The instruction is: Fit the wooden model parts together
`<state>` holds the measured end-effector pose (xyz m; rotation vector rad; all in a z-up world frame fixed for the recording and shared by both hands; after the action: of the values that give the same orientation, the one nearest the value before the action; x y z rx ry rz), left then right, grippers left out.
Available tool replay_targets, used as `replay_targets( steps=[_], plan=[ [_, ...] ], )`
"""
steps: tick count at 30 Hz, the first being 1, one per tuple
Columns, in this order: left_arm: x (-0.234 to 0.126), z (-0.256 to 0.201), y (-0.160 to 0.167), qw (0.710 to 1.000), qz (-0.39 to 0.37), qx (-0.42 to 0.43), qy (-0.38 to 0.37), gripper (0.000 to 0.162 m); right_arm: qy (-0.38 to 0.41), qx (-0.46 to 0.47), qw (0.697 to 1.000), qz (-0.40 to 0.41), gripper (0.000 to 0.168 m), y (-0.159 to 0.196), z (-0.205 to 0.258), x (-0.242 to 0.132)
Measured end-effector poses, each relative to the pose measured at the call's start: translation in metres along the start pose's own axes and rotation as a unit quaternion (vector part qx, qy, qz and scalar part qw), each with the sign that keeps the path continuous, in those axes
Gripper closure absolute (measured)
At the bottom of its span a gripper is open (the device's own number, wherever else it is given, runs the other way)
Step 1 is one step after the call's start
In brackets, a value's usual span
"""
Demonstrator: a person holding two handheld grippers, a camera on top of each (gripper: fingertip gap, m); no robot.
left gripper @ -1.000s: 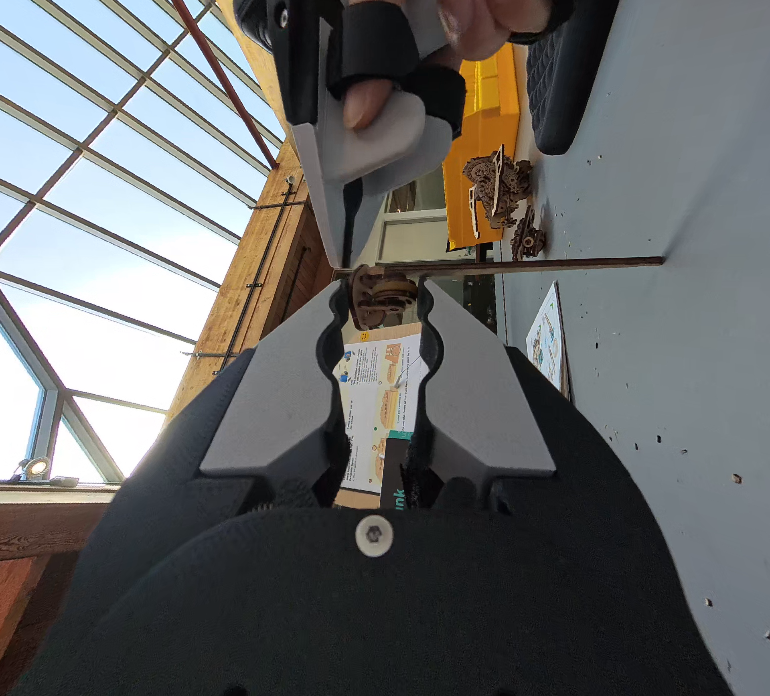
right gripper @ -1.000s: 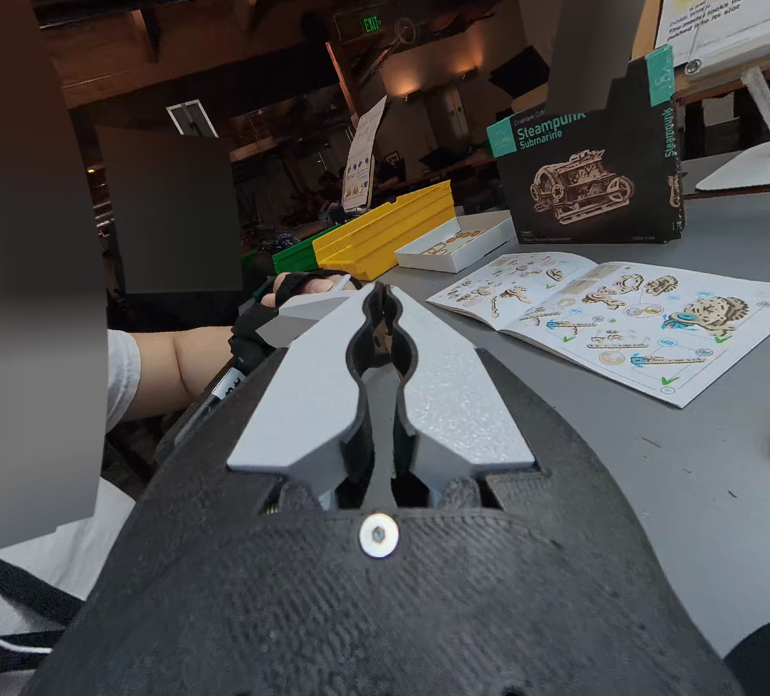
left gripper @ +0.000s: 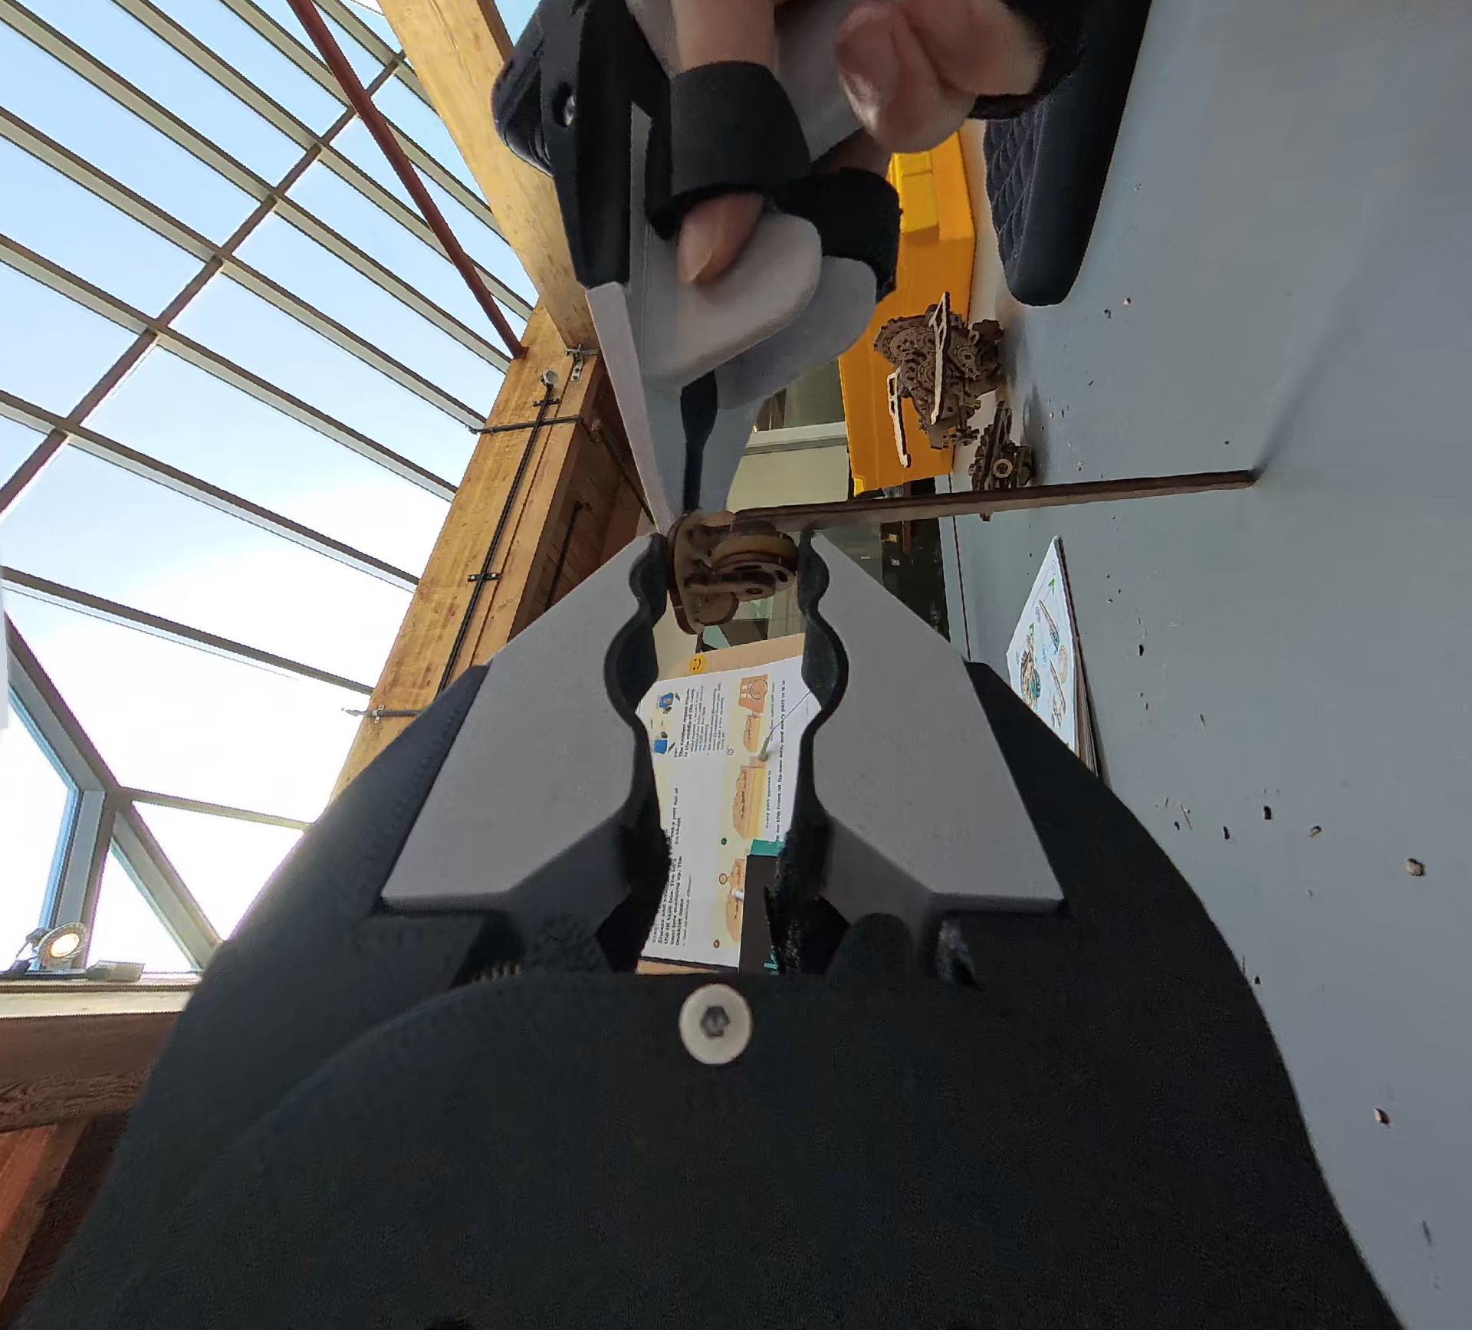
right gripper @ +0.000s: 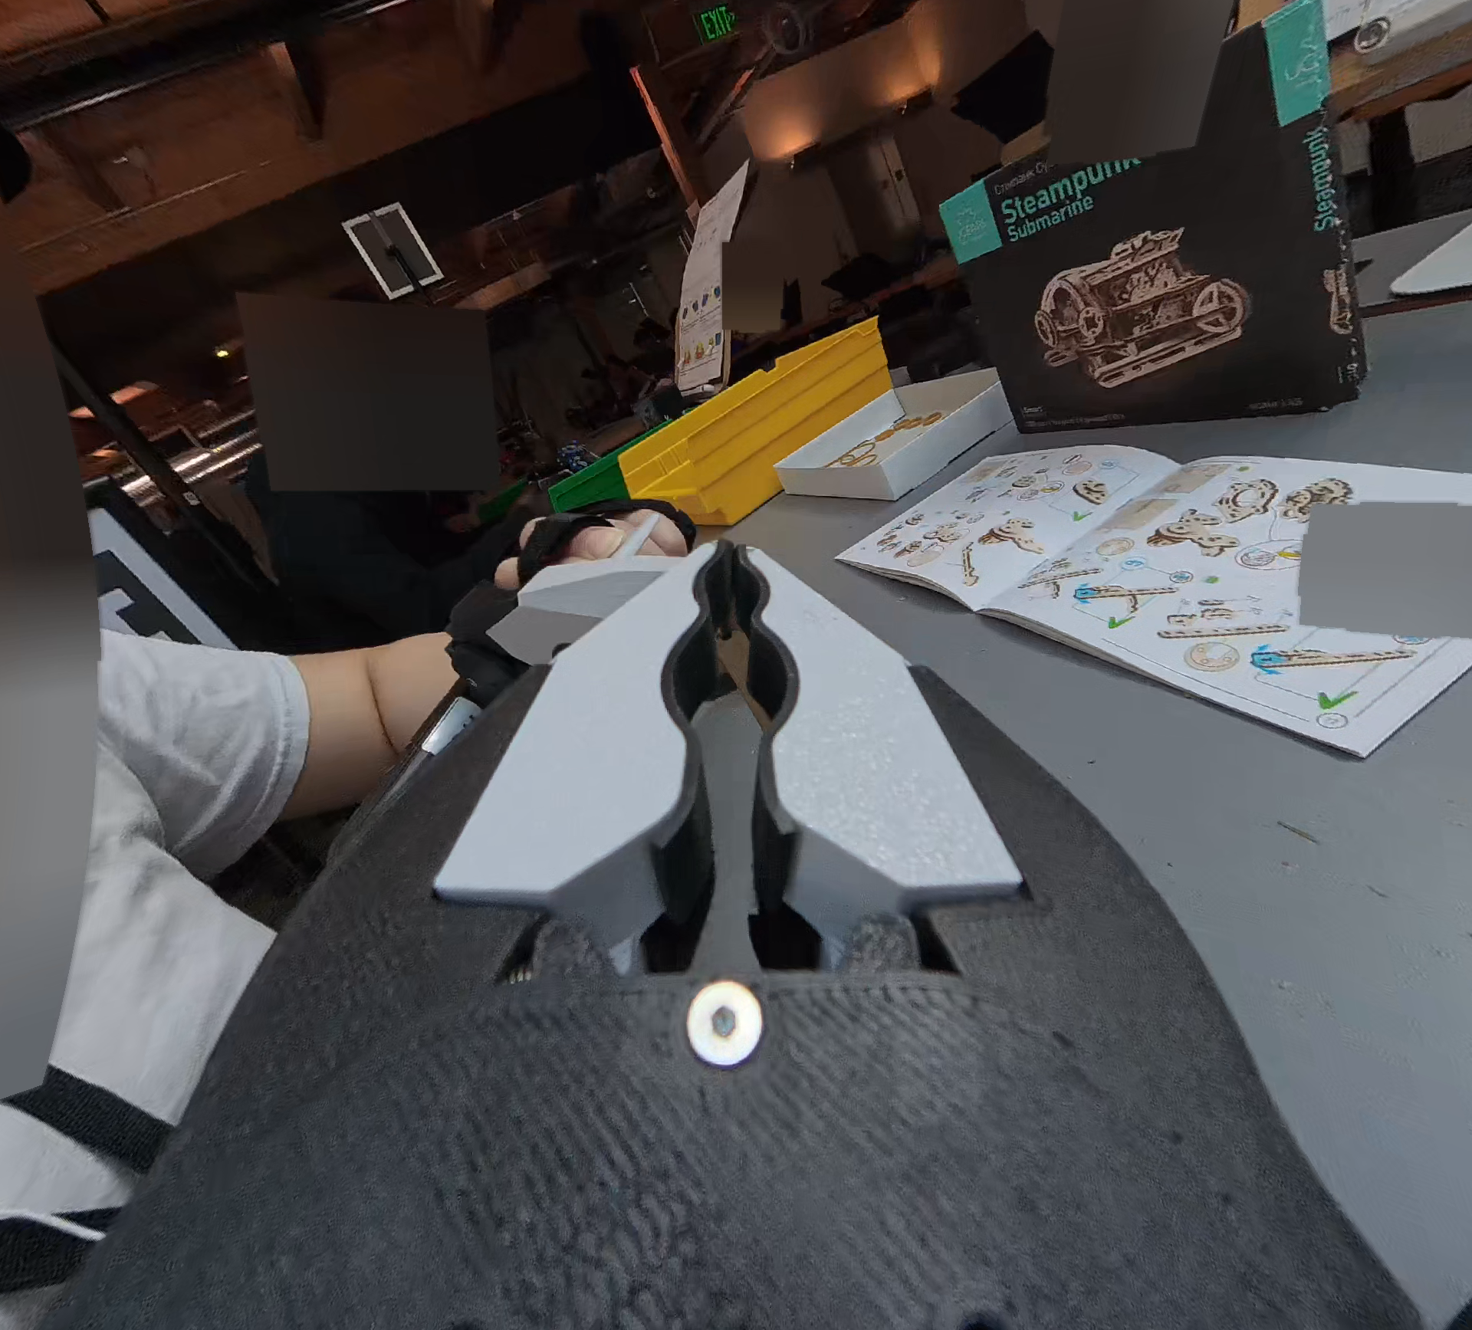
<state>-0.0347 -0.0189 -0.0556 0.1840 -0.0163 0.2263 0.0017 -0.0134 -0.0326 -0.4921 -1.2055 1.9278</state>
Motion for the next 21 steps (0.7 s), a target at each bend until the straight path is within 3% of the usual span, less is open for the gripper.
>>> replay_targets(
  steps=[3, 5, 7, 10, 13, 16, 19, 21],
  plan=[
    [0.000, 0.000, 0.002, 1.000, 0.000, -0.001, 0.006, 0.132, -0.001, -0.041, 0.998, -0.040, 0.168, -0.020, 0.010, -0.008],
    [0.000, 0.000, 0.002, 1.000, -0.001, 0.000, 0.008, 0.132, -0.001, -0.027, 0.999, 0.024, 0.168, 0.004, 0.004, 0.001],
    [-0.002, 0.000, 0.002, 1.000, -0.006, 0.000, 0.010, 0.132, -0.020, 0.026, 0.999, 0.011, 0.168, 0.001, 0.003, -0.001],
    [-0.001, 0.000, 0.002, 1.000, -0.009, 0.004, 0.012, 0.132, -0.004, -0.035, 0.999, -0.010, 0.168, -0.010, 0.010, -0.005],
    [-0.003, 0.001, 0.000, 1.000, -0.017, 0.001, 0.015, 0.132, -0.020, 0.014, 0.999, 0.025, 0.168, 0.001, 0.005, -0.003],
    [-0.002, 0.001, 0.000, 1.000, -0.016, 0.005, 0.015, 0.132, -0.005, -0.045, 0.999, -0.002, 0.168, -0.011, 0.012, -0.007],
    [-0.004, 0.001, -0.002, 1.000, -0.021, 0.005, 0.014, 0.132, -0.020, 0.015, 0.999, 0.031, 0.168, 0.003, 0.004, -0.004],
    [-0.003, 0.001, -0.003, 1.000, -0.020, 0.008, 0.013, 0.132, -0.019, -0.023, 1.000, -0.003, 0.168, -0.012, 0.013, -0.008]
  ],
)
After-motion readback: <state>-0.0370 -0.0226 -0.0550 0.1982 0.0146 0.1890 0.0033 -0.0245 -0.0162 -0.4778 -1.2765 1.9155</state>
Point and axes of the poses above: each gripper's, where its closed fingertips meet, x out along the fingers, y out of its underside, z = x × y across the jaws, the point moved 2 cm from there along -x, back along the fingers, and after that the axes turned 9 degrees about y, right-handed, at the moved point
